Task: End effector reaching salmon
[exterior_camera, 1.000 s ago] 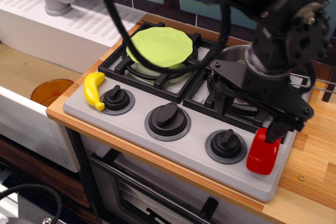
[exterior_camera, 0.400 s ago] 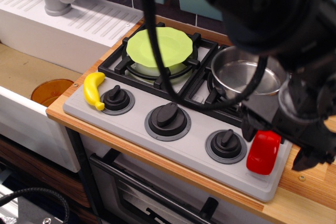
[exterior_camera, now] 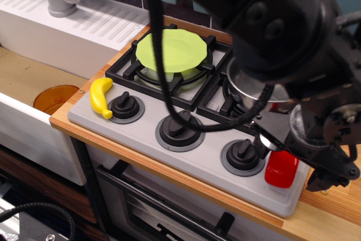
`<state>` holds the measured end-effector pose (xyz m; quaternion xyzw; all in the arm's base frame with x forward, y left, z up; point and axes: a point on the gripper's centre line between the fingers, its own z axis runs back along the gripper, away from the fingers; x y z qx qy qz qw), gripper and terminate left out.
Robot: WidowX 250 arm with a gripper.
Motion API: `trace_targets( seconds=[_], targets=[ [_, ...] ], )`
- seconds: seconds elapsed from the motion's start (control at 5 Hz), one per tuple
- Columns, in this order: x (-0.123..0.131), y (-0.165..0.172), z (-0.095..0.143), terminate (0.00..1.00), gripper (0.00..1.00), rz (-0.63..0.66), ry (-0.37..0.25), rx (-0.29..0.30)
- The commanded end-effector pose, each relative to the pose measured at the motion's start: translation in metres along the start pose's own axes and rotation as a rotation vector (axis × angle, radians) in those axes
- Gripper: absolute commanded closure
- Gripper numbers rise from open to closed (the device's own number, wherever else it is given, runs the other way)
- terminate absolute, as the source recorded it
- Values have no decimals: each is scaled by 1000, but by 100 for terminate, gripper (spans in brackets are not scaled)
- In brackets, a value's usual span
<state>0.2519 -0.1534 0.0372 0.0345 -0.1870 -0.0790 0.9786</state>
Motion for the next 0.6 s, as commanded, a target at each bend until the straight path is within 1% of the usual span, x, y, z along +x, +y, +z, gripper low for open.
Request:
trace_targets(
  seconds=[0.0, 0.2, 0.4],
  targets=[
    [1, 8, -15, 0, 0, 10, -62, -30],
    [-3, 8, -22, 0, 0, 27, -62, -39],
    [-3, 9, -22, 100, 0, 36, -48, -33]
  ],
)
